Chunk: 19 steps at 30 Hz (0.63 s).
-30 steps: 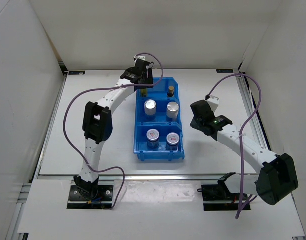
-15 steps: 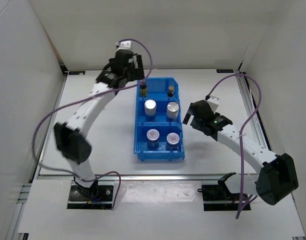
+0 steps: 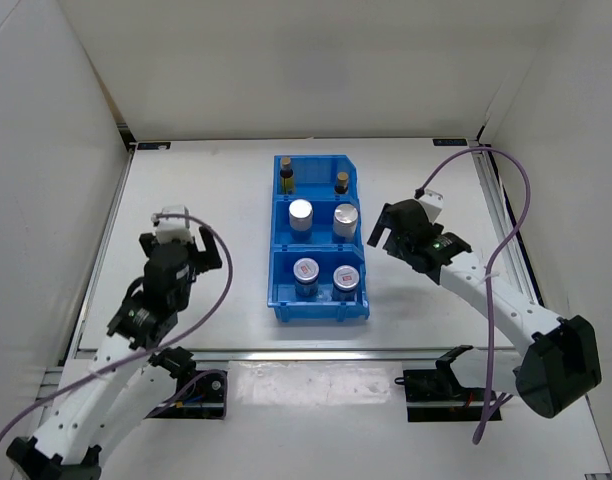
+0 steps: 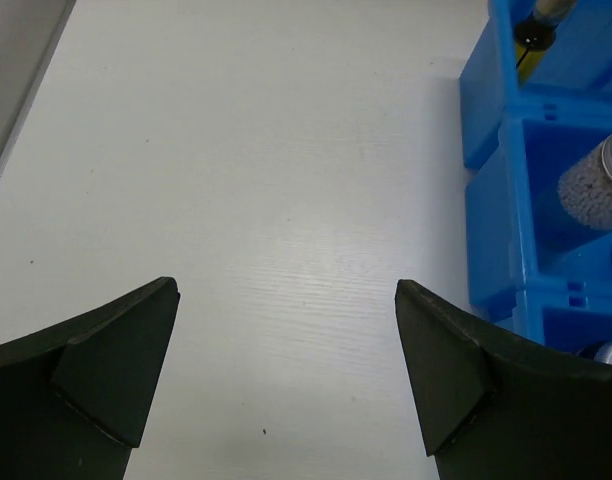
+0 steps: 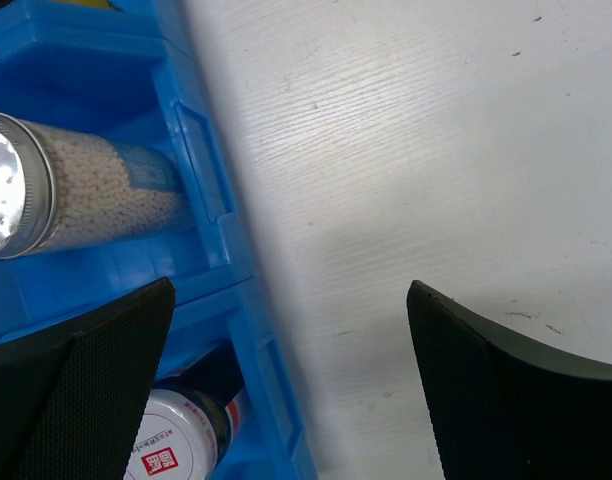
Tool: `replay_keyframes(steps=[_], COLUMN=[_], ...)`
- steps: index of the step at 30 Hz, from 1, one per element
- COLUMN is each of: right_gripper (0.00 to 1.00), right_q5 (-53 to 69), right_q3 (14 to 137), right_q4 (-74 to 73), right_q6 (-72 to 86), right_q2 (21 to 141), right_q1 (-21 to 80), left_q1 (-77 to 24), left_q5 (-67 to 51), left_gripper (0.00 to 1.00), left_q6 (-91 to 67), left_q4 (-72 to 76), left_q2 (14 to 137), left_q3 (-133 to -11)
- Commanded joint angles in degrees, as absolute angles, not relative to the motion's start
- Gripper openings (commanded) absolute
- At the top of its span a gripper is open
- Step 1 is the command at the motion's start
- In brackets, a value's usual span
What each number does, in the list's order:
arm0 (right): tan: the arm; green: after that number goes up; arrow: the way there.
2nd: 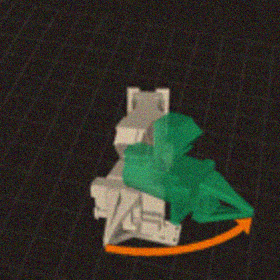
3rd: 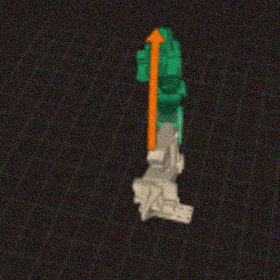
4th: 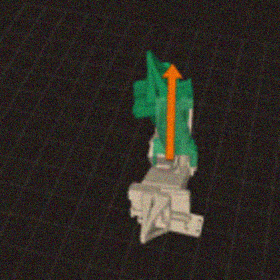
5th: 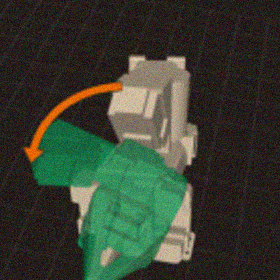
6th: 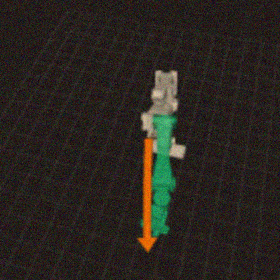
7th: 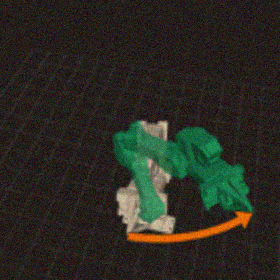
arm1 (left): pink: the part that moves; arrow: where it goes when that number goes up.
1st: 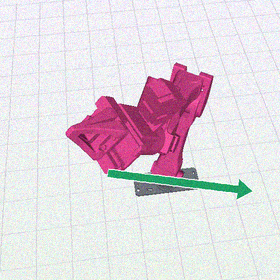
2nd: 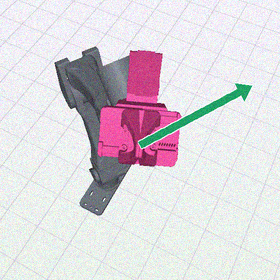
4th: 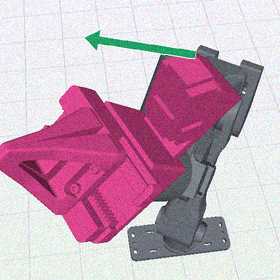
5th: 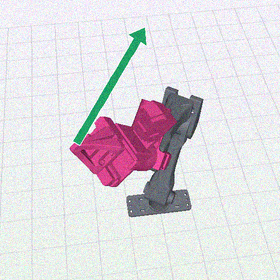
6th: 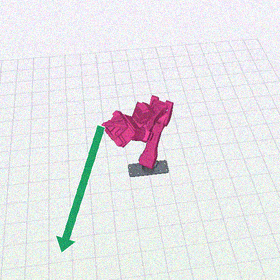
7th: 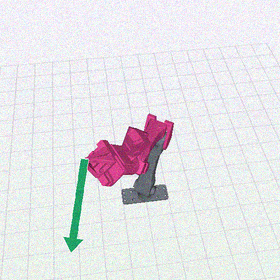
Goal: Organize the condiment bottles
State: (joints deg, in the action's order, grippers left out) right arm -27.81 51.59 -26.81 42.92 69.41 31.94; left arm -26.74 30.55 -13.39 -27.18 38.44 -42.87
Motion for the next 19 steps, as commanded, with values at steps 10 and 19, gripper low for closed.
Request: replay_keyframes(steps=[10,19], right_gripper=[1.0,1.0], right_q5=[-28.48,-24.97], right_q3=[63.61,70.58], right_q4=[-39.52,-42.98], right_q6=[38.69,26.02], right_q2=[67.59,60.83], right_q1=[31.29,31.29], left_q1=[-29.18,-29.18], left_q5=[36.29,33.05], left_gripper=[1.0,1.0], left_q6=[-6.24,-4.05], left_q4=[-9.14,-8.36], left_q2=[24.25,29.26], left_q3=[-30.76,-31.29])
